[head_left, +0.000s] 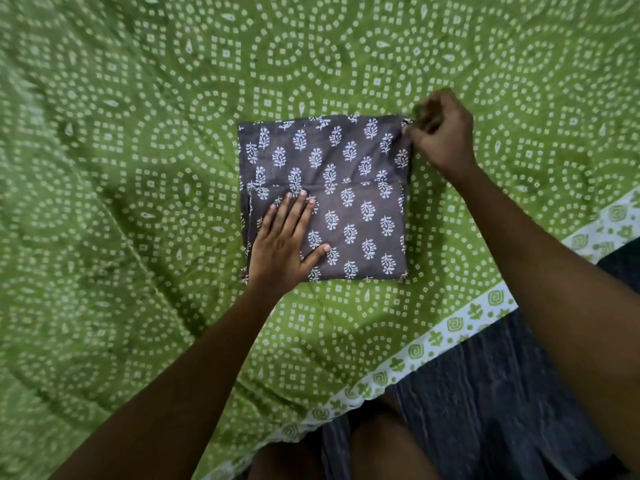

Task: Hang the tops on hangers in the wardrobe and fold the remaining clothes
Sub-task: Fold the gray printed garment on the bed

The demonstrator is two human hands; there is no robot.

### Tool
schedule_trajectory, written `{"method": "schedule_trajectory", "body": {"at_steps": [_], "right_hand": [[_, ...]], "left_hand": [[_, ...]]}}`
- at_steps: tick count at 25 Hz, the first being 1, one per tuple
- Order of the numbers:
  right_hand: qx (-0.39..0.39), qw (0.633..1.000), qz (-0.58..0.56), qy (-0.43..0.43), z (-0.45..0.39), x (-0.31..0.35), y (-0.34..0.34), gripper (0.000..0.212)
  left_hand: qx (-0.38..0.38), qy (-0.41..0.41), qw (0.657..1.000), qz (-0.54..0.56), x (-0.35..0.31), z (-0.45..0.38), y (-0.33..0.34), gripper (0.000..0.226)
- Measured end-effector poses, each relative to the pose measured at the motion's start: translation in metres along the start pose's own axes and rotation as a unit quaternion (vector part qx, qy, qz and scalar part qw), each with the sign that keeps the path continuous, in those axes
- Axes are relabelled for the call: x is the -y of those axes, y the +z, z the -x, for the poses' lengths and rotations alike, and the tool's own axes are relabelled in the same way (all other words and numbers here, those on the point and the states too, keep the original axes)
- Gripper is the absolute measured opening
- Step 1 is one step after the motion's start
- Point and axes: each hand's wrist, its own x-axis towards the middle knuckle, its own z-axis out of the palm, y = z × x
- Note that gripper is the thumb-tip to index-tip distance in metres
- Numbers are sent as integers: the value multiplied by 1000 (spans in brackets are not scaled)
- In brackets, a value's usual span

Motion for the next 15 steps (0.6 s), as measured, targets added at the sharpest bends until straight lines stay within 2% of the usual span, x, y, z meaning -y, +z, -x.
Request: {"method": "schedule_trajectory", "body": {"at_steps": [2, 5, 8, 11, 13, 15], "right_hand": [[16, 999, 6, 37, 20, -9, 1, 24], [-31, 998, 48, 33, 20, -5, 14, 22], [-31, 999, 10, 35, 7, 5, 21, 25], [56, 989, -99, 91, -2, 9, 13, 18], [152, 957, -200, 144, -9, 13, 3, 21], [228, 947, -184, 128, -23, 17, -12, 22]], "left_hand": [[-4, 1, 1000, -5, 2, 0, 1, 73], [-14, 5, 1000, -8, 1, 1, 4, 73], [-22, 9, 1000, -7, 2, 1, 6, 72], [-21, 7, 1000, -8, 2, 1, 6, 71], [-15, 5, 1000, -7, 2, 1, 6, 72], [-11, 7, 1000, -5, 2, 1, 6, 72]]}}
